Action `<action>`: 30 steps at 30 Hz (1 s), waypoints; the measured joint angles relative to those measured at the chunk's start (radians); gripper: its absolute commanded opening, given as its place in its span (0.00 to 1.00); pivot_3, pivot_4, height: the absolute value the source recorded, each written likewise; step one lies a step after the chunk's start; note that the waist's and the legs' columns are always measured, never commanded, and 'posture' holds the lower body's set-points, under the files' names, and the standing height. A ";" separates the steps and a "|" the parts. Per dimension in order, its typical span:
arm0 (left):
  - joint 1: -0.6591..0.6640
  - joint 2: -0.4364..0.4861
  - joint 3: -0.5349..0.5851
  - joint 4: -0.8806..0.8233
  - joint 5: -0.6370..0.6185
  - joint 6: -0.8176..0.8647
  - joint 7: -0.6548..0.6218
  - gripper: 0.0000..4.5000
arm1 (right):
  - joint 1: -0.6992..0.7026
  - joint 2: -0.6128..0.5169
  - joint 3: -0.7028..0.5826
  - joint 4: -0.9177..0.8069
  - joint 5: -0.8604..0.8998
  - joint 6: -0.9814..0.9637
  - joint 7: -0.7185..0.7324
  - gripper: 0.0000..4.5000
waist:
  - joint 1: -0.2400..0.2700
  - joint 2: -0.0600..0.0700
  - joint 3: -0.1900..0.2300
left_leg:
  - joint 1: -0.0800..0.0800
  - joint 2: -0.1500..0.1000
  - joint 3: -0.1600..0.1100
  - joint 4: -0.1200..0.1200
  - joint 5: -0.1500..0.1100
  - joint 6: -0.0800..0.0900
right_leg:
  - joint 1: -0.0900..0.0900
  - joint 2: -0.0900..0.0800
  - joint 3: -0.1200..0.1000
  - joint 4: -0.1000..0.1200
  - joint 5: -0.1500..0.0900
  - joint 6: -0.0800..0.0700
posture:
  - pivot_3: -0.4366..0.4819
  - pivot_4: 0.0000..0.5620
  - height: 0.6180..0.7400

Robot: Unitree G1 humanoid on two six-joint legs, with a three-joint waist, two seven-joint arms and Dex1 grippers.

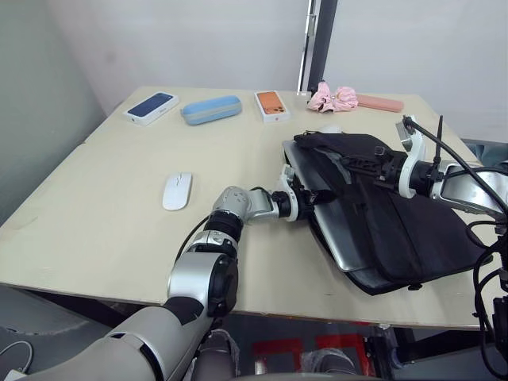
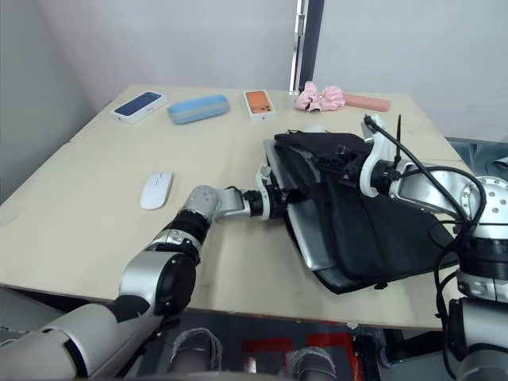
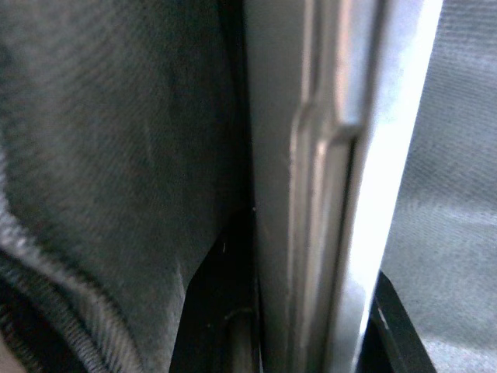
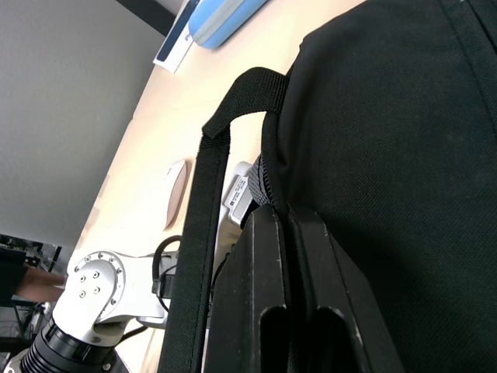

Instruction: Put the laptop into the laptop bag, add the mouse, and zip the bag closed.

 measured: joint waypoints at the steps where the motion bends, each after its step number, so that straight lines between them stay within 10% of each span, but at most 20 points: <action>1: -0.007 -0.001 0.001 0.009 0.001 -0.008 0.000 0.07 | 0.000 0.000 0.001 0.000 0.000 -0.001 0.000 0.01 | 0.000 0.000 0.000 | 0.000 -0.001 0.000 0.000 0.000 0.001 | 0.000 -0.001 0.000 0.000 0.000 0.000 | 0.48 0.27 1.00; 30: -0.059 -0.014 0.001 0.088 0.009 -0.129 0.023 0.07 | 0.006 0.038 0.027 -0.007 -0.001 -0.045 -0.001 0.01 | -0.002 0.000 0.000 | -0.001 -0.003 -0.003 0.002 -0.001 0.005 | 0.004 -0.004 -0.004 -0.004 0.000 0.000 | 0.48 0.27 1.00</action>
